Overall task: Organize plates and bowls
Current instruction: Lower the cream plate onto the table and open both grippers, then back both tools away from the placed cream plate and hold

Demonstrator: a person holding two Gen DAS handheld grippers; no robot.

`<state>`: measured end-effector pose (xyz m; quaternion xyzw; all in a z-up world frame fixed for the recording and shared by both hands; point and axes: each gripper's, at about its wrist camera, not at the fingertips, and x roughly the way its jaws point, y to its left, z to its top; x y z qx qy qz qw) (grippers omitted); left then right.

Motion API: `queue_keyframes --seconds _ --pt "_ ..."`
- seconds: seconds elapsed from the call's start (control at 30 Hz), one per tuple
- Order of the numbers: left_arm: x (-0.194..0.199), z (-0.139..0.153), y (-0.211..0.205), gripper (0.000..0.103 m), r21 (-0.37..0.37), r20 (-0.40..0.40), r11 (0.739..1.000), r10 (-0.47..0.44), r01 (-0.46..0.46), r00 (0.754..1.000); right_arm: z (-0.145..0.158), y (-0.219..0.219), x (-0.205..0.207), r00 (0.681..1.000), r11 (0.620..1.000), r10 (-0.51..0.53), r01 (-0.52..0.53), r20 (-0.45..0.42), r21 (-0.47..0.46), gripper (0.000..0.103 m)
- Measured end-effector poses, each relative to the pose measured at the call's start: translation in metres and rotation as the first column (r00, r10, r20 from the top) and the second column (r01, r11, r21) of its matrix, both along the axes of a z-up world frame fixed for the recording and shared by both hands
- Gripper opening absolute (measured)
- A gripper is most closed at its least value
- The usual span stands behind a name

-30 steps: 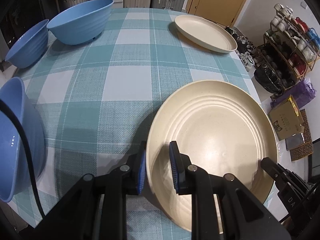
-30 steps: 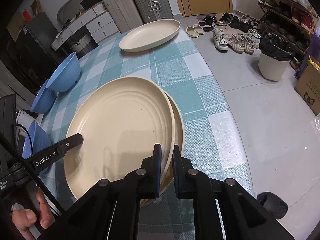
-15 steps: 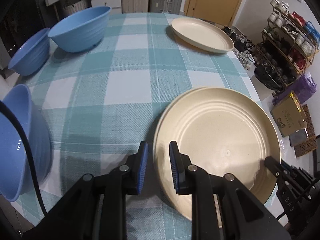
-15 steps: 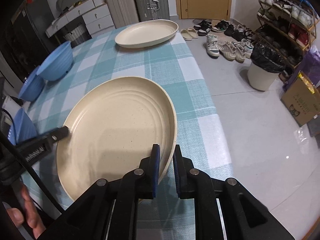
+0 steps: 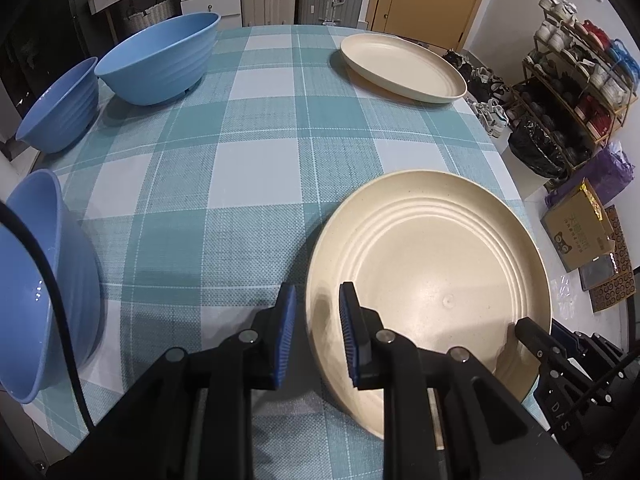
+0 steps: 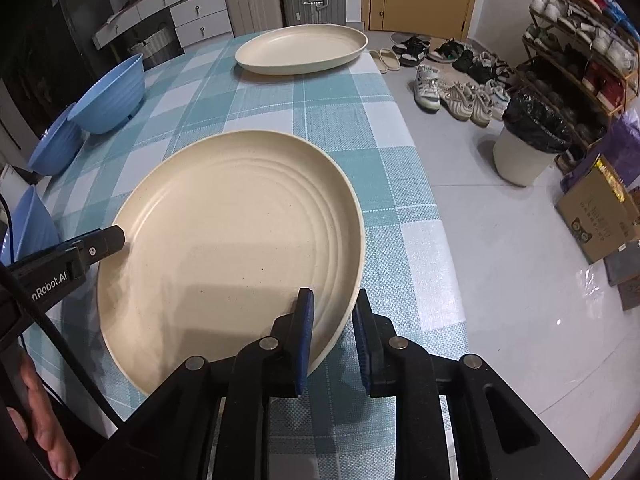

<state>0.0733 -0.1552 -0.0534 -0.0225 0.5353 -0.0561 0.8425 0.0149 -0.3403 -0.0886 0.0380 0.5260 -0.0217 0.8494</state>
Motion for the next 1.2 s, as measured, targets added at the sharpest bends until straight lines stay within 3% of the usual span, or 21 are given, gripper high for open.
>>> queue_keyframes --seconds 0.13,0.27,0.33,0.4,0.43,0.63,0.73,0.97,1.03,1.1,1.2 --pt "-0.001 0.001 0.001 0.021 -0.003 0.001 1.000 0.004 -0.004 1.000 0.002 -0.006 0.000 1.000 1.000 -0.001 0.001 -0.011 0.030 0.022" --pt "-0.004 0.005 0.003 0.024 -0.040 0.004 0.999 -0.009 0.009 1.000 0.014 -0.009 -0.007 0.998 1.000 -0.003 0.002 0.058 0.012 0.063" --pt "-0.007 0.010 0.001 0.030 -0.043 0.019 0.999 -0.021 0.022 1.000 0.019 -0.010 -0.011 0.996 1.000 -0.014 0.012 0.093 0.018 0.074" --pt "-0.009 0.014 -0.001 0.045 -0.033 0.042 0.999 -0.027 0.028 0.999 0.021 -0.011 -0.013 0.994 0.999 -0.014 0.009 0.109 0.048 0.075" --pt "-0.011 0.017 -0.001 0.047 -0.036 0.056 0.999 -0.029 0.031 0.998 0.021 -0.010 -0.014 0.994 0.999 -0.014 0.008 0.110 0.052 0.075" --pt "-0.013 0.020 0.001 0.047 -0.039 0.069 0.999 -0.026 0.028 0.997 0.020 -0.012 -0.012 0.992 0.992 -0.039 0.023 0.120 0.126 0.075" --pt "-0.012 0.021 0.003 0.047 -0.052 0.070 0.998 -0.023 0.026 0.997 0.022 -0.011 -0.013 0.990 0.993 -0.049 0.034 0.129 0.116 0.075" --pt "-0.027 0.036 0.000 0.052 -0.068 0.149 0.996 -0.045 0.056 0.988 0.028 -0.012 -0.023 0.982 0.989 -0.087 0.065 0.168 0.131 0.075" --pt "-0.032 0.041 -0.001 0.060 -0.099 0.168 0.992 -0.060 0.077 0.984 0.029 -0.012 -0.029 0.977 0.988 -0.099 0.074 0.188 0.139 0.075" --pt "-0.035 0.045 -0.001 0.089 -0.100 0.190 0.992 -0.059 0.079 0.980 0.030 -0.012 -0.034 0.974 0.985 -0.107 0.076 0.200 0.154 0.082" --pt "-0.044 0.057 -0.001 0.092 -0.110 0.259 0.990 -0.054 0.085 0.964 0.034 -0.009 -0.044 0.966 0.980 -0.114 0.071 0.231 0.185 0.085"
